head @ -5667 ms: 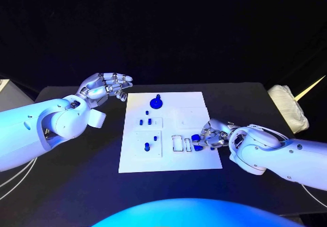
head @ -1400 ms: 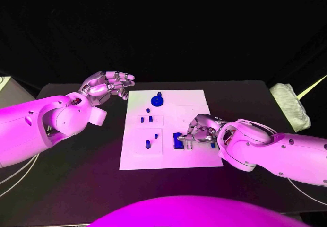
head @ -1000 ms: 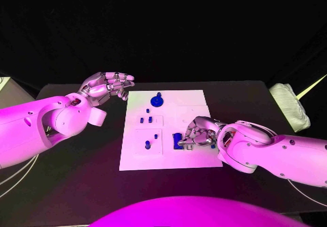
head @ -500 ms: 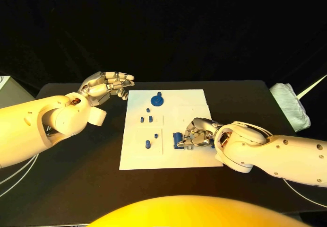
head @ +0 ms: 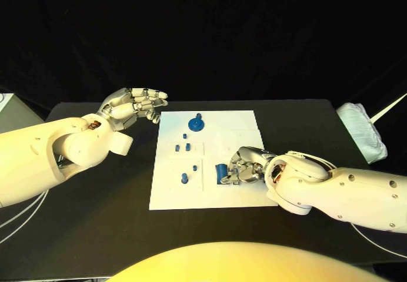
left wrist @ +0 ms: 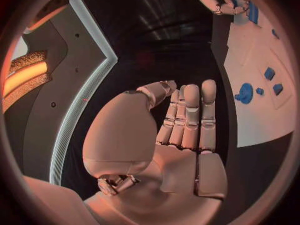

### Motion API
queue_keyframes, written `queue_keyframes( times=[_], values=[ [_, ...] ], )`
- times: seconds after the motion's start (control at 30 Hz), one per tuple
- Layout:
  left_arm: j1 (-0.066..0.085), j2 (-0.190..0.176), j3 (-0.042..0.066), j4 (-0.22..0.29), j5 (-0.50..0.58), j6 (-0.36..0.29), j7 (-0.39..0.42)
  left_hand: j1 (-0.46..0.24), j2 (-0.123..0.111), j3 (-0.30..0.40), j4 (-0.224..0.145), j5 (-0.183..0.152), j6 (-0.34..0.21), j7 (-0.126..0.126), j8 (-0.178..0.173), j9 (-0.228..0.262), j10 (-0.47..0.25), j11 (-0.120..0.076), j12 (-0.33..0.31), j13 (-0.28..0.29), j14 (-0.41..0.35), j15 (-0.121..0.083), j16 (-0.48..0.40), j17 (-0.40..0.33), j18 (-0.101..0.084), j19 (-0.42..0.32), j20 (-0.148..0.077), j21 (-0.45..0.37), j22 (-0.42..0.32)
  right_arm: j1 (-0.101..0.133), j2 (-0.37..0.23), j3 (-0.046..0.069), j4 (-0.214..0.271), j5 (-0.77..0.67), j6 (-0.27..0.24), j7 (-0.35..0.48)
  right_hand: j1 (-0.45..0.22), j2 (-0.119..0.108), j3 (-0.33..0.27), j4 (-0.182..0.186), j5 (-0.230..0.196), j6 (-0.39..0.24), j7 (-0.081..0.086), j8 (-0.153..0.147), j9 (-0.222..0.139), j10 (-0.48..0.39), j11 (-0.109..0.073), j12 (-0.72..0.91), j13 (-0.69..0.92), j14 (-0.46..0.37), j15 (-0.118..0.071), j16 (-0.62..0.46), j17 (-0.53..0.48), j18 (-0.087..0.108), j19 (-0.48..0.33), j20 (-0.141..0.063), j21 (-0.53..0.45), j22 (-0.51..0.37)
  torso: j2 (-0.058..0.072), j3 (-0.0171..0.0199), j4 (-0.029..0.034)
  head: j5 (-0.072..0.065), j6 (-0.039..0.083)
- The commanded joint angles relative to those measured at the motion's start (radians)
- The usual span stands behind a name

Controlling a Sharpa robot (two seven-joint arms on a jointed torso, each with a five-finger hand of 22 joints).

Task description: Assemble the parts on the task board

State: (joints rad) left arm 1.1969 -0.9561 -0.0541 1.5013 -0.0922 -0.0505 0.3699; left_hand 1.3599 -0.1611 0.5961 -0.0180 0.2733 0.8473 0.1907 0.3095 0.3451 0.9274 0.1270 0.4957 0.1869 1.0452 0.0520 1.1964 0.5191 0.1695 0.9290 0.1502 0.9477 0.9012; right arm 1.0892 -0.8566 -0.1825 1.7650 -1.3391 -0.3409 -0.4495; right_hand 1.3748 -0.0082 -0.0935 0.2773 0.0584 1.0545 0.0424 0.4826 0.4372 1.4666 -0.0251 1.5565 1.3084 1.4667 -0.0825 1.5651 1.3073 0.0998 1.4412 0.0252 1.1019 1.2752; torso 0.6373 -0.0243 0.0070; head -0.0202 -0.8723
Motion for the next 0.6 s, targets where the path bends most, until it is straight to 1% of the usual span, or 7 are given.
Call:
queue_keyframes(
  times=[0.03, 0.17, 0.27, 0.37, 0.43, 0.5, 0.6],
  values=[
    [-0.001, 0.0, 0.001, 0.002, 0.004, 0.016, 0.004, -0.006, 0.002, 0.006, -0.001, -0.001, -0.001, 0.001, 0.004, 0.001, -0.005, -0.001, 0.007, 0.0, -0.005, -0.001, -0.005, -0.002, 0.015, -0.007, -0.003, -0.001, -0.001, -0.003, -0.008, -0.002, -0.007, -0.029, -0.023, -0.015, 0.01, 0.008, 0.005, 0.004, 0.006, 0.004, -0.001, -0.003, 0.0, 0.1, -0.004, 0.005, 0.256, 0.104, -0.005, 0.006, 0.264, -0.014, 0.006, -0.003, 0.002, 0.002, 0.0, 0.0004, 0.0007, 0.001, 0.001],
    [-0.001, -0.001, 0.001, 0.002, 0.004, 0.017, 0.003, -0.006, 0.002, 0.006, -0.001, -0.001, -0.001, 0.001, 0.004, 0.001, -0.005, -0.001, 0.007, 0.0, -0.005, -0.001, -0.005, -0.002, 0.015, -0.007, -0.003, -0.001, -0.001, -0.003, -0.021, -0.002, 0.006, 0.002, -0.052, 0.029, -0.004, 0.002, 0.003, 0.012, 0.012, 0.004, 0.001, -0.004, -0.002, 0.099, -0.002, 0.003, 0.255, 0.104, -0.004, 0.006, 0.264, -0.013, 0.005, -0.003, -0.004, 0.0, 0.0, 0.0001, 0.0004, 0.002, 0.003],
    [-0.001, -0.002, 0.001, 0.002, 0.004, 0.018, 0.002, -0.006, 0.002, 0.006, -0.001, -0.001, -0.001, 0.001, 0.004, 0.001, -0.005, -0.001, 0.007, 0.0, -0.005, -0.001, -0.005, -0.002, 0.015, -0.007, -0.003, -0.001, -0.001, -0.002, -0.04, -0.001, 0.026, 0.032, -0.095, 0.072, -0.018, -0.008, 0.0, 0.013, 0.014, -0.002, 0.005, -0.007, -0.005, 0.093, 0.001, -0.01, 0.248, 0.104, -0.002, 0.006, 0.264, -0.011, 0.001, -0.001, -0.018, -0.008, 0.0, 0.0003, -0.0009, 0.005, 0.002],
    [-0.001, -0.004, 0.001, 0.002, 0.004, 0.018, 0.002, -0.006, 0.002, 0.006, -0.001, -0.001, -0.001, 0.001, 0.004, 0.001, -0.005, -0.001, 0.007, 0.0, -0.005, -0.001, -0.005, -0.002, 0.015, -0.007, -0.003, -0.001, -0.001, 0.003, -0.07, 0.0, 0.053, 0.063, -0.144, 0.111, -0.046, -0.029, 0.008, 0.013, 0.018, -0.025, 0.018, -0.02, -0.014, 0.083, 0.012, -0.029, 0.237, 0.104, 0.007, 0.006, 0.264, -0.007, -0.008, 0.005, -0.047, -0.023, 0.0, 0.0003, -0.0029, 0.007, 0.006],
    [-0.001, -0.005, 0.0, 0.001, 0.004, 0.017, 0.002, -0.006, 0.002, 0.006, -0.001, -0.001, -0.001, 0.001, 0.004, 0.001, -0.005, -0.001, 0.007, 0.0, -0.005, -0.001, -0.005, -0.002, 0.015, -0.007, -0.003, -0.001, -0.001, 0.011, -0.09, 0.001, 0.068, 0.076, -0.164, 0.124, -0.047, -0.03, 0.011, 0.013, 0.019, -0.026, 0.019, -0.021, -0.014, 0.083, 0.013, -0.028, 0.237, 0.104, 0.008, 0.006, 0.264, -0.007, -0.008, 0.006, -0.046, -0.022, -0.001, -0.0001, -0.0023, 0.005, 0.008],
    [-0.001, -0.006, 0.0, 0.001, 0.004, 0.017, 0.002, -0.006, 0.002, 0.006, -0.001, -0.001, -0.001, 0.001, 0.004, 0.001, -0.005, -0.001, 0.007, 0.0, -0.005, -0.001, -0.005, -0.002, 0.015, -0.007, -0.003, -0.001, -0.001, 0.022, -0.119, 0.001, 0.081, 0.09, -0.178, 0.132, -0.059, -0.052, 0.032, 0.013, 0.023, -0.048, 0.03, -0.035, -0.022, 0.08, 0.022, -0.033, 0.235, 0.104, 0.015, 0.006, 0.264, -0.007, -0.009, 0.012, -0.052, -0.023, -0.002, -0.0011, -0.0015, 0.003, 0.007],
    [-0.001, -0.006, 0.0, 0.001, 0.004, 0.016, 0.001, -0.006, 0.002, 0.006, -0.001, -0.001, -0.001, 0.001, 0.004, 0.001, -0.005, -0.001, 0.007, 0.0, -0.005, -0.001, -0.005, -0.002, 0.015, -0.007, -0.003, -0.001, -0.001, 0.034, -0.158, 0.001, 0.086, 0.097, -0.188, 0.133, -0.053, -0.068, 0.06, 0.011, 0.023, -0.071, 0.041, -0.055, -0.032, 0.079, 0.032, -0.035, 0.234, 0.104, 0.023, 0.006, 0.264, -0.007, -0.008, 0.019, -0.052, -0.021, -0.003, -0.003, -0.0013, 0.005, 0.012]
  ],
)
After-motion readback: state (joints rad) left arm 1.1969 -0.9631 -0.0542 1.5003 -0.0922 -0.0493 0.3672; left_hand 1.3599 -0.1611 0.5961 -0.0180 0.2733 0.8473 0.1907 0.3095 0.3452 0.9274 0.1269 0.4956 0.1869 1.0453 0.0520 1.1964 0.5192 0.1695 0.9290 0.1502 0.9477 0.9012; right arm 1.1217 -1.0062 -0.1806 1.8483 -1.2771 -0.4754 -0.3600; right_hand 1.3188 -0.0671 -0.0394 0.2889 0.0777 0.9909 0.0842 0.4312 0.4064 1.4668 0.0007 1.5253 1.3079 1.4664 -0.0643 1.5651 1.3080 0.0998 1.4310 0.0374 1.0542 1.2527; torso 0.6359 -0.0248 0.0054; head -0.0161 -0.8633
